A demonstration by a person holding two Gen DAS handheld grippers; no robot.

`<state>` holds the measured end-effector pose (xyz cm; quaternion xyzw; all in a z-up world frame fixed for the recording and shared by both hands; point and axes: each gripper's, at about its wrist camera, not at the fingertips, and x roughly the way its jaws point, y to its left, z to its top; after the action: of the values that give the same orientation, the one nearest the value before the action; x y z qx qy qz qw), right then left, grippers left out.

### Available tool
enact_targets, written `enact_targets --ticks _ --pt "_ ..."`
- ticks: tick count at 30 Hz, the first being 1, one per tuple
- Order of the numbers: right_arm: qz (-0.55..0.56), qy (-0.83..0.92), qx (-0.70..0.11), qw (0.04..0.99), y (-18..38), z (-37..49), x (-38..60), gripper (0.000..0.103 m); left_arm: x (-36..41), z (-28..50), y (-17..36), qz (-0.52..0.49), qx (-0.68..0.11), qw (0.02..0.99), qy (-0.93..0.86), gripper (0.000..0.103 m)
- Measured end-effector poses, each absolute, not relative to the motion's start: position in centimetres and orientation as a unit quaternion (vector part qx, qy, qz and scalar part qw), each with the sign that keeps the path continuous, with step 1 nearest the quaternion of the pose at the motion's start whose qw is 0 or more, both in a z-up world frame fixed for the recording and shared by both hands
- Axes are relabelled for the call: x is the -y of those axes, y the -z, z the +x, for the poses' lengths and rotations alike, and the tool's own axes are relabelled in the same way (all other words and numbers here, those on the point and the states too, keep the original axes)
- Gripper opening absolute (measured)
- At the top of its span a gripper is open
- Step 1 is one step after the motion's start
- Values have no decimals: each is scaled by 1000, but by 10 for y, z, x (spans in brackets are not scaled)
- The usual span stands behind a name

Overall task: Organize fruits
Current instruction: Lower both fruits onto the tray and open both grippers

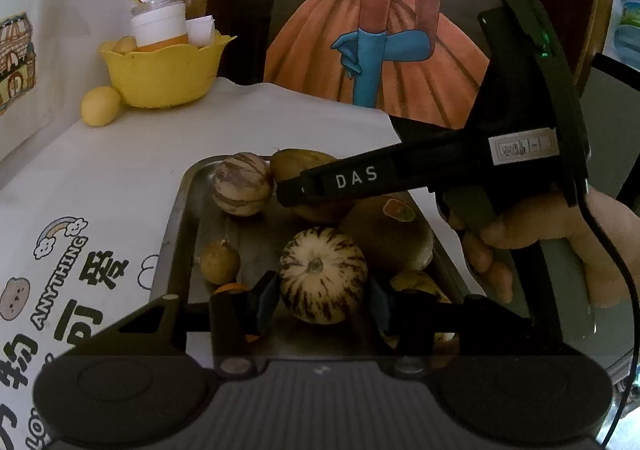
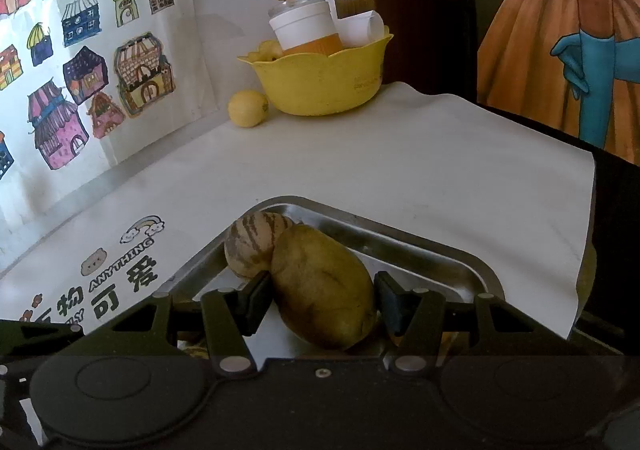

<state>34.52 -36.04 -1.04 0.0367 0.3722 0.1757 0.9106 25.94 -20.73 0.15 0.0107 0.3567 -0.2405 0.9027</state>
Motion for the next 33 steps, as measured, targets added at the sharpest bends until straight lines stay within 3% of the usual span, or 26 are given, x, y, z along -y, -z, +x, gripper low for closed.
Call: enact_targets --ticks 17,33 --pt "47 -172 -368 913 9 340 366 61 205 251 -4 9 -359 903 235 53" --pt "49 -163 -332 928 -12 314 372 81 189 222 -15 -14 -334 916 221 77"
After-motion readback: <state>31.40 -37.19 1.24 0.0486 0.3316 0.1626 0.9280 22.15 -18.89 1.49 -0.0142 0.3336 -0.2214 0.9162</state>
